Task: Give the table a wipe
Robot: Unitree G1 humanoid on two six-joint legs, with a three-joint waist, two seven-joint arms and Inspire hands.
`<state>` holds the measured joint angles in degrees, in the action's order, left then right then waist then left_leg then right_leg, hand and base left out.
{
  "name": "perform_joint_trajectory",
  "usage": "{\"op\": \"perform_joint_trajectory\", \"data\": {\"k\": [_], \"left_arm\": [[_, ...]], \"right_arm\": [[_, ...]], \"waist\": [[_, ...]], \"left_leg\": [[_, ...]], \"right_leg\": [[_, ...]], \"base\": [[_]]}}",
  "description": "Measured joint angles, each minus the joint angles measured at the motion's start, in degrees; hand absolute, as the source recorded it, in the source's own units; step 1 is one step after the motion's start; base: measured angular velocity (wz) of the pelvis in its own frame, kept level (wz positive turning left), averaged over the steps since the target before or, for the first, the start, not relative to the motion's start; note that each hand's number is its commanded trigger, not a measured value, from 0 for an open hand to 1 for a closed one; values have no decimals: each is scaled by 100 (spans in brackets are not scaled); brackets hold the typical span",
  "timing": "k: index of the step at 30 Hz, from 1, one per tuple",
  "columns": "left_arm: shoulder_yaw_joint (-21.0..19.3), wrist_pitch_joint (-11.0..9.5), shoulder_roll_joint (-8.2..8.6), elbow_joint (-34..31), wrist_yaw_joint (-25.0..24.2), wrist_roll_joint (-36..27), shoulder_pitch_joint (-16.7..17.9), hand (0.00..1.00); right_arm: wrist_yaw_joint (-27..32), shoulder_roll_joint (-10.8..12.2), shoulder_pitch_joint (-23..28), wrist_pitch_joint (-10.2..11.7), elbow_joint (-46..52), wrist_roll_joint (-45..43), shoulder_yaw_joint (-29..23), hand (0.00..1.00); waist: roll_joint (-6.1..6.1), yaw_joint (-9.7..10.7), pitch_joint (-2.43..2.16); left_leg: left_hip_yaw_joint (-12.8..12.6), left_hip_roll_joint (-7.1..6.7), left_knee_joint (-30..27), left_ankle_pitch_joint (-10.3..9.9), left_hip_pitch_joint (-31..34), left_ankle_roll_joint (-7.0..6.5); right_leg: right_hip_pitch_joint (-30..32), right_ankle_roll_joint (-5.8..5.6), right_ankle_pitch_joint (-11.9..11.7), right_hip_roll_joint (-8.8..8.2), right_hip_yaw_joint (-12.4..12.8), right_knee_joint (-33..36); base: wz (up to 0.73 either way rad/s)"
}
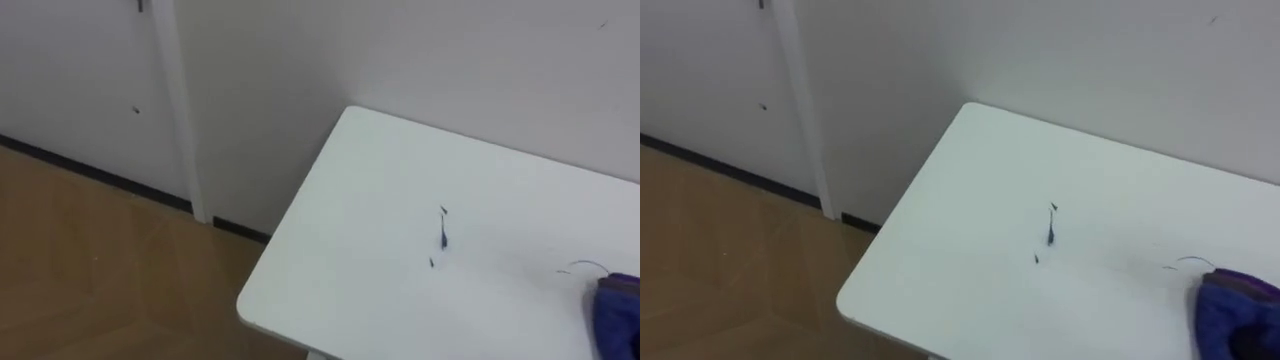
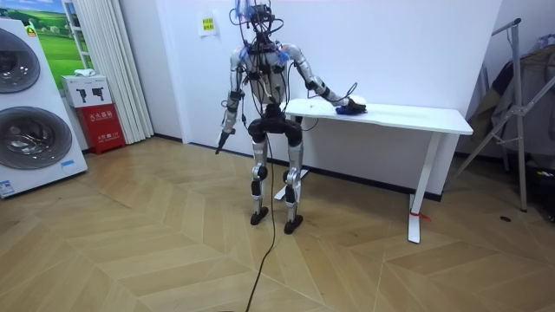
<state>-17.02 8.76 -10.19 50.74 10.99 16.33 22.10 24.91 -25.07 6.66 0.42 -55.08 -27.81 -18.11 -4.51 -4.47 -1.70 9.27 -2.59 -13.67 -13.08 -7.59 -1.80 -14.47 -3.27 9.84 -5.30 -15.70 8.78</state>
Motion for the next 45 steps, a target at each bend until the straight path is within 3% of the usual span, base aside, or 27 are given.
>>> {"op": "perform_joint_trajectory", "data": {"k": [3, 5, 6, 7, 10, 12, 13, 17, 21, 23, 25, 26, 28, 32, 34, 36, 37, 38, 39, 41, 42, 43, 44, 45], "left_arm": [[336, 3, 23, 104, 2, -56, -100, 0], [580, 16, 59, 274, -16, -98, -249, 0], [643, 23, 58, 278, -33, -89, -274, 0], [705, 21, 59, 275, -46, -86, -292, 0], [759, 109, 67, 215, -113, -58, -322, 0], [842, 135, 62, 119, -185, -62, -332, 0], [906, 148, 43, 4, -201, -110, -273, 0], [913, 215, 38, -142, -269, -103, 87, 0], [849, 235, 37, -141, -265, -111, 191, 0], [804, 128, 39, -125, -266, -105, 177, 0], [640, 44, 38, -127, -265, -74, 148, 0], [499, 41, 40, -132, -259, -9, 122, 0], [306, 41, 43, -130, -267, 202, 118, 0], [96, 41, 17, -162, -286, 302, 121, 0], [95, 15, 6, -187, -284, 295, 72, 0], [95, -57, -2, -182, -277, 296, -9, 0], [154, -109, -11, -149, -252, 277, -121, 0], [186, -169, -18, -119, -238, 265, -191, 0], [279, -302, -46, -41, -195, 247, -341, 0], [427, -667, -128, 340, -111, 226, -804, 0], [441, -725, -165, 427, -113, 203, -948, 0], [491, -813, -284, 688, -108, 124, -1204, 0], [561, -875, -443, 949, -122, 94, -1464, 0], [610, -879, -509, 1008, -137, 63, -1595, 0]], "right_arm": [[-56, 47, -345, -515, 262, -161, 380, 100], [-196, 89, -664, -967, 583, -498, 872, 100], [-288, 112, -714, -1073, 746, -599, 1038, 100], [-506, 218, -908, -1187, 1067, -804, 1406, 100], [-994, 562, -1460, -1246, 1643, -1714, 2269, 100], [-1234, 700, -1830, -1205, 1681, -2029, 2494, 100], [-1340, 720, -1987, -1182, 1680, -2125, 2620, 100], [-1365, 640, -2017, -1044, 1627, -2110, 2560, 100], [-895, 547, -1470, -478, 1464, -1550, 2305, 100], [-614, 555, -1288, -84, 1106, -1193, 1881, 100], [-407, 554, -1121, 83, 927, -929, 1597, 100], [-309, 560, -969, 167, 809, -745, 1377, 100], [-247, 559, -791, 274, 619, -556, 964, 100], [-54, 456, -339, 338, 371, -214, 402, 100], [-23, 429, -102, 332, 371, 23, 305, 100], [-7, 425, -39, 281, 388, 78, 348, 100], [-2, 457, -181, 128, 415, 96, 413, 100], [9, 490, -272, 1, 430, 105, 465, 100], [78, 554, -421, -276, 461, 105, 620, 100], [58, 638, -1052, -824, 442, 4, 1186, 100], [22, 685, -1305, -881, 442, -26, 1406, 100], [-54, 800, -1893, -933, 441, -153, 1935, 100], [-186, 914, -2535, -874, 420, -385, 2435, 100], [-257, 961, -2826, -797, 404, -450, 2612, 100]], "waist": [[31, -131, 33], [73, -285, 103], [80, -357, 107], [91, -489, 151], [83, -698, 228], [89, -818, 286], [75, -936, 293], [16, -984, 255], [1, -683, 230], [71, -557, 157], [83, -514, 139], [87, -430, 84], [79, -299, 40], [82, -43, 28], [90, -10, 25], [104, -63, 18], [139, -189, 14], [145, -250, 20], [140, -384, 23], [130, -1063, 36], [110, -1212, 54], [52, -1491, 146], [3, -1654, 212], [-33, -1672, 237]], "left_leg": [[-212, 78, 5, 7, 11, 55], [-288, 144, 12, 5, 52, 98], [-286, 159, 16, 6, 74, 98], [-284, 193, 21, 20, 93, 123], [-220, 232, 29, 102, 244, 230], [-105, 215, 62, 168, 311, 226], [-84, 213, 121, 202, 332, 223], [39, 166, 143, 225, 395, 216], [35, 144, 128, 223, 288, 210], [-61, 129, 146, 216, 276, 180], [-141, 87, 205, 222, 196, 149], [-199, 77, 194, 208, 178, 125], [-276, 69, 183, 188, 122, 93], [-556, 95, -128, -51, 91, 3], [-665, 159, -334, -183, 96, -56], [-852, 252, -515, -277, 178, -95], [-1061, 378, -607, -310, 295, -118], [-1142, 422, -646, -313, 343, -120], [-1259, 509, -749, -314, 438, -120], [-1671, 818, -928, -332, 720, 8], [-1716, 915, -1037, -362, 865, 59], [-1647, 1069, -1230, -372, 1152, 169], [-1432, 1238, -1424, -379, 1493, 321], [-1284, 1313, -1509, -368, 1666, 408]], "right_leg": [[99, 10, -6, 49, 150, 6], [229, 88, -59, 106, 206, 39], [298, 100, -66, 136, 277, 72], [388, 135, -84, 200, 380, 88], [562, 235, -69, 284, 413, 78], [652, 233, -17, 271, 316, 83], [673, 251, 4, 255, 277, 85], [583, 258, 23, 236, 128, -17], [355, 248, 28, 212, -4, -21], [315, 223, 44, 168, -13, -10], [258, 139, 95, 111, -25, -17], [226, 117, 108, 88, -20, -9], [175, 108, 114, 56, -19, 0], [151, -6, 200, -20, -20, 262], [198, -19, 241, -76, -54, 483], [397, -22, 237, -136, -240, 791], [638, -50, 226, -176, -308, 1078], [786, -41, 247, -253, -367, 1420], [909, -69, 319, -518, -486, 2034], [1020, -124, 446, -1105, -466, 2499], [1078, -145, 436, -1225, -449, 2471], [1176, -186, 409, -1418, -439, 2251], [1157, -265, 326, -1487, -498, 1764], [1136, -299, 262, -1472, -511, 1493]], "base": [[-41], [-38], [-44], [-49], [-5], [32], [27], [38], [47], [26], [-8], [0], [-8], [-25], [-32], [-61], [-68], [-71], [-83], [-127], [-146], [-128], [-110], [-55]]}}
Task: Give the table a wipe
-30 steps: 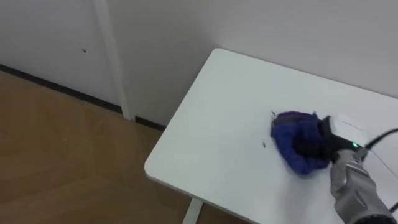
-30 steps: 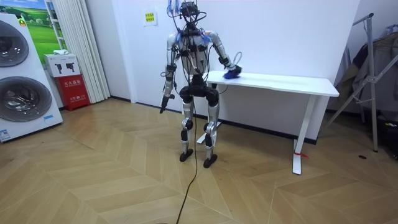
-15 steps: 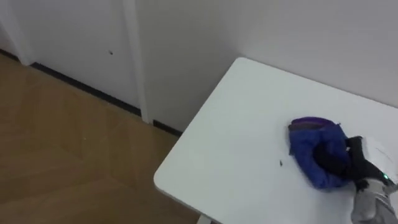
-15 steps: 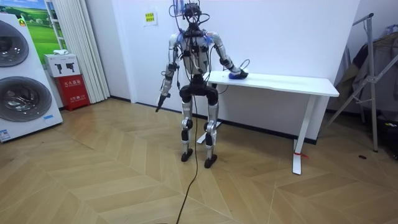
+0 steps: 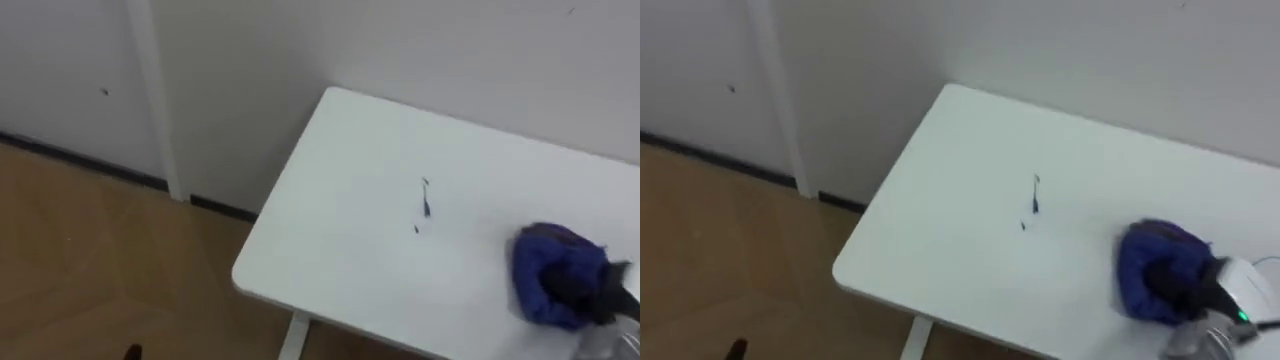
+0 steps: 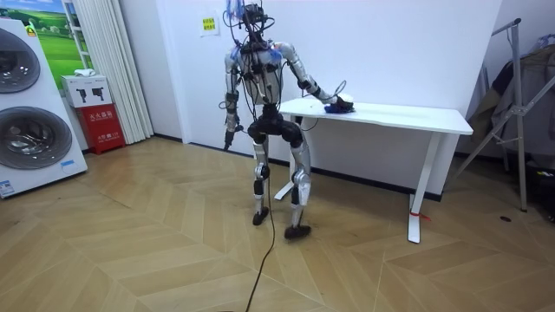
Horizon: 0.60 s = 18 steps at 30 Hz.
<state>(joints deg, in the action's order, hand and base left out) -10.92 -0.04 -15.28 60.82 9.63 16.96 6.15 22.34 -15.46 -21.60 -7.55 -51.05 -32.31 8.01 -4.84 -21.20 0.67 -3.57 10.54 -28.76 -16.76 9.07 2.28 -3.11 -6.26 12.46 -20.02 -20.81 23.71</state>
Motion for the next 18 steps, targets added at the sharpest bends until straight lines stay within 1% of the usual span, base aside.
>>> {"op": "perform_joint_trajectory", "data": {"k": [1, 2, 3, 4, 5, 6, 7, 8, 9, 10, 11, 12, 13, 14, 15, 16, 17, 18], "left_arm": [[52, -8, -94, -6, -20, -18, -184, 0], [118, -27, -160, -18, -34, -27, -318, 0], [163, -29, -191, -20, -39, -52, -351, 0], [241, -26, -271, -16, -81, -69, -341, 0], [246, -18, -320, -33, -148, -143, -257, 0], [239, -18, -336, -37, -167, -186, -203, 0], [192, -21, -381, -46, -181, -283, -9, 0], [143, -6, -354, -30, -183, -298, 115, 0], [117, 5, -309, -40, -226, -414, 343, 0], [108, 51, -291, -34, -286, -436, 640, 0], [114, 92, -271, -36, -301, -436, 761, 0], [86, 188, -203, -37, -307, -424, 891, 0], [61, 243, -114, -39, -307, -393, 932, 0], [62, 259, -19, -58, -313, -385, 929, 0], [66, 257, 29, -78, -313, -384, 904, 0], [119, 256, 115, -105, -312, -392, 829, 0], [163, 256, 178, -106, -307, -390, 738, 0], [163, 254, 206, -107, -296, -392, 686, 0]], "right_arm": [[-143, 22, -444, 212, 37, -62, 227, 100], [-274, 37, -699, 350, 73, -83, 271, 100], [-313, 34, -777, 396, 88, -90, 275, 100], [-339, 30, -774, 430, 112, -77, 286, 100], [-381, 3, -618, 431, 115, -140, 285, 100], [-389, -24, -541, 438, 137, -145, 279, 100], [-380, -57, -280, 509, 294, -116, 201, 100], [-380, -104, -160, 564, 332, -126, 193, 100], [-387, -224, 148, 645, 504, -135, 124, 100], [-451, -314, 502, 711, 623, -191, -73, 100], [-490, -360, 628, 715, 653, -212, -161, 100], [-508, -436, 872, 752, 704, -225, -390, 100], [-570, -464, 950, 743, 744, -224, -552, 100], [-658, -477, 918, 670, 784, -257, -588, 100], [-714, -477, 917, 649, 846, -316, -586, 100], [-830, -467, 855, 591, 1010, -436, -492, 100], [-942, -418, 682, 488, 1100, -690, -351, 100], [-997, -394, 564, 447, 1131, -841, -267, 100]], "waist": [[-48, -69, 25], [-69, -81, 28], [-105, -86, 4], [-72, -81, 32], [-96, -70, 22], [-96, -69, 22], [-93, -49, 31], [-19, -3, -11], [74, 131, -18], [125, 309, -57], [122, 411, -54], [100, 563, -25], [109, 645, -2], [79, 700, 41], [107, 694, 30], [122, 664, 69], [157, 550, 90], [173, 464, 104]], "left_leg": [[409, 125, -99, 50, 404, 183], [851, 212, -87, 159, 697, 370], [1110, 217, -61, 210, 781, 468], [1438, 272, 23, 303, 831, 661], [1678, 341, 175, 411, 770, 864], [1709, 420, 241, 467, 720, 969], [1684, 572, 362, 550, 610, 1118], [1673, 678, 353, 573, 595, 1126], [1517, 942, 337, 746, 551, 813], [1082, 954, 316, 891, 509, 665], [851, 900, 274, 892, 467, 663], [515, 738, 107, 871, 428, 638], [259, 551, -3, 831, 389, 573], [23, 366, -51, 754, 297, 460], [-69, 263, -47, 729, 249, 418], [-262, 56, 21, 653, 102, 294], [-449, -58, 158, 557, -81, 171], [-493, -91, 249, 525, -185, 139]], "right_leg": [[-34, -44, -221, 56, -88, -553], [-98, -54, -469, 131, -172, -997], [-115, -72, -583, 155, -175, -1142], [-185, -90, -732, 196, -138, -1350], [-193, -115, -734, 262, 39, -1411], [-166, -122, -720, 291, 34, -1381], [-17, -255, -639, 373, -19, -1158], [16, -618, -377, 396, -65, -817], [77, -317, 112, 517, -190, -240], [14, -141, 338, 526, -388, -68], [-40, -104, 373, 545, -480, -77], [-134, -49, 378, 589, -642, -171], [-157, 62, 374, 609, -741, -225], [-116, 280, 382, 620, -754, -248], [-90, 348, 367, 633, -738, -280], [-52, 513, 348, 657, -667, -319], [25, 603, 318, 712, -486, -337], [55, 640, 297, 747, -382, -350]], "base": [[7], [30], [60], [69], [69], [57], [35], [50], [64], [71], [69], [61], [47], [20], [-10], [-36], [-54], [-90]]}}
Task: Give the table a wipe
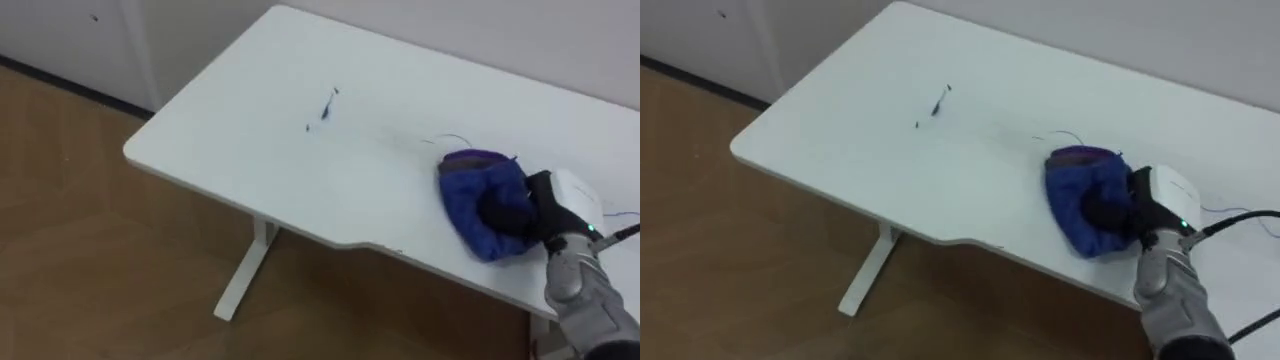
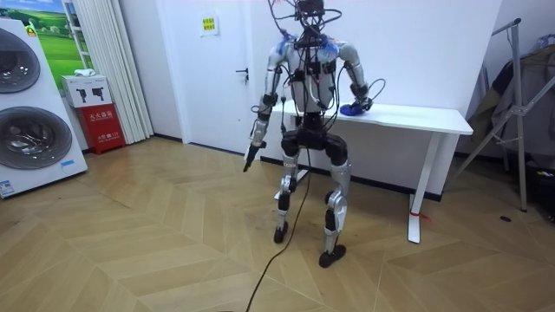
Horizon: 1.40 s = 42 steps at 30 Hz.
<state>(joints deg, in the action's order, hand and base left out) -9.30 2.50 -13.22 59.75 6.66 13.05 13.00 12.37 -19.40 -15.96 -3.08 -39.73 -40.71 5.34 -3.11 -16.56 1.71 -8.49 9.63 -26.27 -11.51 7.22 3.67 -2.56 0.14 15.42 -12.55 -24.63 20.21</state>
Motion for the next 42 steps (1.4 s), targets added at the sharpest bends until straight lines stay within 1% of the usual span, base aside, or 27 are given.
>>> {"op": "perform_joint_trajectory", "data": {"k": [1, 2, 4, 5, 7, 9, 10, 11, 13, 14, 17, 19, 20, 22, 24, 26, 27, 29, 30, 32, 35, 36, 37, 39, 40, 41, 42], "left_arm": [[0, 2, 43, -17, 22, 0, -57, 0], [-1, 10, 102, -44, 69, -9, -33, 0], [0, 51, 186, -61, 77, -35, -75, 0], [9, 123, 249, -156, 77, -108, -83, 0], [17, 242, 290, -425, 120, -127, 30, 0], [-2, 305, 241, -639, 224, -182, 202, 0], [-19, 347, 169, -640, 245, -230, 261, 0], [-89, 348, 93, -641, 245, -207, 313, 0], [-363, 340, 47, -629, 240, -210, 438, 0], [-463, 342, 42, -621, 217, -206, 528, 0], [-769, 337, 16, -601, 163, -218, 701, 0], [-789, 336, -1, -607, 163, -219, 748, 0], [-777, 333, 4, -630, 162, -213, 762, 0], [-744, 332, -5, -644, 159, -214, 680, 0], [-695, 332, 4, -647, 157, -211, 656, 0], [-604, 330, 66, -655, 152, -193, 571, 0], [-601, 330, 94, -653, 150, -192, 529, 0], [-483, 335, 108, -666, 115, -152, 526, 0], [-432, 335, 107, -665, 113, -153, 522, 0], [-381, 340, 101, -665, -11, -153, 467, 0], [-382, 357, 96, -668, -188, -161, 475, 0], [-382, 365, 90, -676, -214, -177, 503, 0], [-389, 395, 75, -688, -233, -234, 559, 0], [-399, 430, 29, -688, -232, -223, 617, 0], [-400, 450, 6, -688, -232, -225, 651, 0], [-416, 460, -3, -683, -233, -216, 675, 0], [-421, 461, -8, -684, -233, -220, 693, 0]], "right_arm": [[-139, 110, -233, -89, 48, -220, 256, 100], [-273, 160, -497, -177, 131, -434, 546, 100], [-407, 272, -731, -169, 285, -709, 925, 100], [-448, 287, -782, -93, 278, -682, 985, 100], [-431, 247, -777, -58, 230, -512, 917, 100], [-316, 100, -763, 54, 51, -313, 856, 100], [-194, 41, -680, 188, -199, -171, 664, 100], [-16, 18, -461, 316, -394, -93, 415, 100], [198, 10, -119, 491, -552, 5, 26, 100], [371, -30, 144, 559, -580, 57, -219, 100], [672, -129, 596, 667, -720, 512, -695, 100], [783, -250, 798, 673, -771, 747, -799, 100], [800, -325, 857, 665, -791, 745, -840, 100], [802, -331, 743, 634, -912, 743, -883, 100], [732, -331, 627, 492, -987, 736, -839, 100], [575, -324, 301, 171, -1027, 731, -548, 100], [525, -325, 214, 83, -1025, 730, -438, 100], [356, -320, -130, -235, -1004, 648, 78, 100], [302, -319, -243, -292, -1005, 614, 235, 100], [127, -302, -733, -274, -1013, 456, 602, 100], [125, -373, -1374, -190, -1282, 459, 644, 100], [128, -386, -1517, -183, -1397, 484, 645, 100], [160, -422, -1751, -170, -1656, 631, 645, 100], [184, -570, -1818, -150, -1910, 799, 644, 100], [180, -722, -1807, -126, -2082, 921, 644, 100], [183, -872, -1725, -48, -2232, 1102, 505, 100], [193, -910, -1671, 9, -2256, 1200, 369, 100]], "waist": [[64, -172, 6], [68, -309, -19], [108, -344, -38], [119, -345, -54], [69, -354, -94], [-9, -311, -116], [-25, -220, -127], [-23, -177, -114], [-83, -50, -136], [-75, 60, -133], [-63, 107, -135], [-37, 140, -146], [-15, 188, -163], [5, 222, -159], [42, 199, -170], [81, 159, -185], [94, 103, -184], [82, -87, -181], [88, -132, -172], [22, -277, -161], [-17, -408, -134], [-33, -420, -140], [8, -425, -108], [44, -420, -111], [55, -412, -115], [57, -379, -120], [57, -350, -123]], "left_leg": [[-20, -51, 170, -21, -117, -3], [-36, -82, 313, -23, -173, -7], [3, -161, 580, -14, -261, -5], [50, -255, 758, 19, -344, 31], [91, -403, 971, 46, -395, 31], [268, -523, 1077, 75, -402, -15], [526, -560, 1091, 79, -425, -22], [803, -564, 1093, 79, -474, -22], [1006, -626, 1092, 79, -536, -22], [1036, -655, 1093, 77, -588, -21], [1003, -685, 1108, 76, -697, -22], [1016, -707, 1107, 73, -724, -25], [1015, -714, 1107, 66, -722, -36], [1021, -715, 1093, 58, -692, -45], [1004, -714, 1071, 57, -688, -44], [993, -714, 1083, 61, -683, -11], [1003, -714, 1095, 67, -699, -10], [1002, -682, 1097, 75, -685, -8], [991, -676, 1101, 81, -673, -9], [972, -628, 1083, 132, -503, -20], [1025, -622, 1060, 195, -228, -17], [1043, -627, 1059, 213, -196, -20], [1109, -640, 1059, 216, -159, -20], [1244, -651, 1070, 218, -79, -17], [1294, -651, 1078, 221, -9, -11], [1337, -660, 1118, 233, 29, -4], [1342, -664, 1144, 239, 21, -6]], "right_leg": [[116, 100, -58, 90, 251, -42], [208, 216, -114, 181, 499, -63], [322, 276, -137, 271, 767, -91], [364, 260, -150, 289, 990, -159], [406, 270, -146, 245, 1231, -172], [332, 107, -245, 171, 1191, -216], [195, -111, -372, 158, 1043, -261], [113, -267, -448, 171, 837, -245], [-102, -423, -459, 237, 619, -476], [-346, -576, -539, 231, 453, -653], [-563, -626, -564, 221, 274, -838], [-668, -651, -578, 209, 116, -915], [-694, -657, -578, 204, 45, -924], [-690, -678, -567, 208, 19, -944], [-702, -690, -560, 208, 23, -938], [-645, -711, -545, 217, 107, -912], [-605, -699, -550, 227, 161, -892], [-481, -642, -568, 295, 371, -842], [-435, -634, -572, 306, 414, -834], [-221, -574, -616, 364, 480, -843], [44, -548, -663, 385, 456, -845], [65, -549, -667, 384, 438, -851], [61, -551, -668, 383, 364, -867], [66, -552, -667, 391, 230, -871], [111, -553, -667, 396, 167, -872], [139, -553, -667, 389, 83, -871], [137, -553, -667, 382, 69, -869]], "base": [[-110], [-103], [-37], [13], [31], [48], [72], [72], [65], [62], [13], [8], [16], [1], [-9], [-20], [-46], [-45], [-24], [-14], [6], [18], [32], [35], [27], [21], [20]]}}
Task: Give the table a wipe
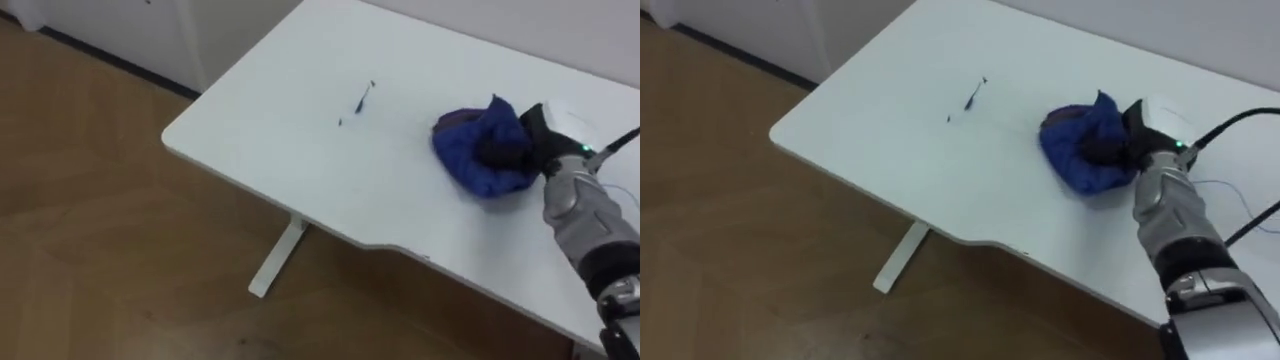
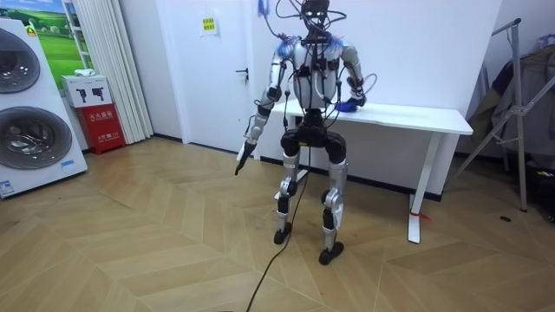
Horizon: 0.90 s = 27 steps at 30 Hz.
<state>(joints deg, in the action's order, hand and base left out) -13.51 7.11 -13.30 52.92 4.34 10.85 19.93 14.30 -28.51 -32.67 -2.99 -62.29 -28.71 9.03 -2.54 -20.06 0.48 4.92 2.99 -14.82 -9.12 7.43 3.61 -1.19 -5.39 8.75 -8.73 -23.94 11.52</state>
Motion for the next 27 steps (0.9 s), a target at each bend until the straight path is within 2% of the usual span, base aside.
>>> {"op": "perform_joint_trajectory", "data": {"k": [2, 4, 7, 9, 12, 14, 16, 17, 19, 20, 21, 23, 25, 27], "left_arm": [[0, 2, -16, 7, -8, -1, 96, 0], [4, 0, -77, 8, -17, -1, 108, 0], [-4, -20, -172, 6, -40, -2, 97, 0], [-3, -68, -172, -4, -54, -3, 95, 0], [16, -199, -171, -16, -59, -6, 77, 0], [36, -243, -152, -15, -54, -15, 52, 0], [76, -211, -121, -9, -42, -12, 3, 0], [146, -201, -109, -1, -42, -4, -16, 0], [159, -206, -83, 14, -47, 12, -25, 0], [159, -199, -85, 25, -63, 28, -31, 0], [158, -190, -91, 46, -82, 52, -37, 0], [160, -153, -93, 206, -165, 69, -112, 0], [308, -122, -79, 237, -257, 58, -162, 0], [409, -116, -91, 234, -280, 32, -147, 0]], "right_arm": [[-3, -221, 260, 135, -138, 160, -395, 100], [-19, -368, 480, 183, -330, 319, -698, 100], [-33, -397, 862, 195, -577, 396, -1232, 100], [-44, -397, 1145, 208, -545, 422, -1439, 100], [-84, -393, 1477, 195, -389, 594, -1473, 100], [-72, -390, 1543, 16, -149, 659, -1253, 100], [-43, -360, 1408, -150, -102, 675, -1016, 100], [-28, -325, 1230, -328, -50, 639, -788, 100], [-91, -257, 925, -474, 64, 353, -364, 100], [-136, -150, 624, -538, 71, 87, -77, 100], [-143, -74, 458, -557, 70, -39, 30, 100], [-224, 237, -120, -555, 156, -258, 545, 100], [-370, 263, -417, -436, 393, -300, 756, 100], [-436, 266, -693, -321, 532, -299, 896, 100]], "waist": [[-14, 293, -11], [-66, 418, -17], [-148, 723, -20], [-151, 795, -34], [-136, 898, -37], [-94, 875, -36], [-55, 809, -29], [-30, 624, -37], [27, 473, -38], [51, 312, -37], [66, 227, -32], [105, 6, -44], [183, -194, -13], [226, -357, -7]], "left_leg": [[30, -52, 13, 21, -22, -28], [46, -81, 38, 24, -113, -33], [-17, -118, 63, 22, -338, -34], [-73, -122, 103, 20, -500, -35], [-180, -102, 161, 17, -722, -36], [-298, -67, 274, 2, -850, -47], [-355, -46, 320, -34, -856, -54], [-494, -4, 324, -41, -804, -40], [-540, 58, 298, -50, -702, 14], [-445, 66, 277, -46, -615, 18], [-416, 80, 258, -45, -577, 21], [-283, 137, 166, 3, -374, 36], [-218, 149, 128, 30, -237, 59], [-96, 113, 147, 113, -108, 61]], "right_leg": [[-100, -6, 4, -41, -63, 5], [-193, -5, 3, -66, -76, 10], [-423, -6, 3, -108, -130, 2], [-516, -6, 3, -127, -83, 3], [-653, -8, 5, -126, -32, -1], [-685, -55, 35, -121, 4, -8], [-658, -82, 52, -100, 10, -79], [-592, -72, 46, -78, 66, -89], [-433, 2, -1, -8, 194, -73], [-282, 76, -54, 60, 285, -64], [-217, 111, -84, 99, 330, -73], [-51, 177, -121, 192, 327, -68], [113, 198, -112, 212, 295, -38], [201, 202, -111, 201, 222, -47]], "base": [[36], [21], [-2], [-22], [-22], [-31], [-36], [-50], [-49], [-44], [-41], [-1], [22], [33]]}}
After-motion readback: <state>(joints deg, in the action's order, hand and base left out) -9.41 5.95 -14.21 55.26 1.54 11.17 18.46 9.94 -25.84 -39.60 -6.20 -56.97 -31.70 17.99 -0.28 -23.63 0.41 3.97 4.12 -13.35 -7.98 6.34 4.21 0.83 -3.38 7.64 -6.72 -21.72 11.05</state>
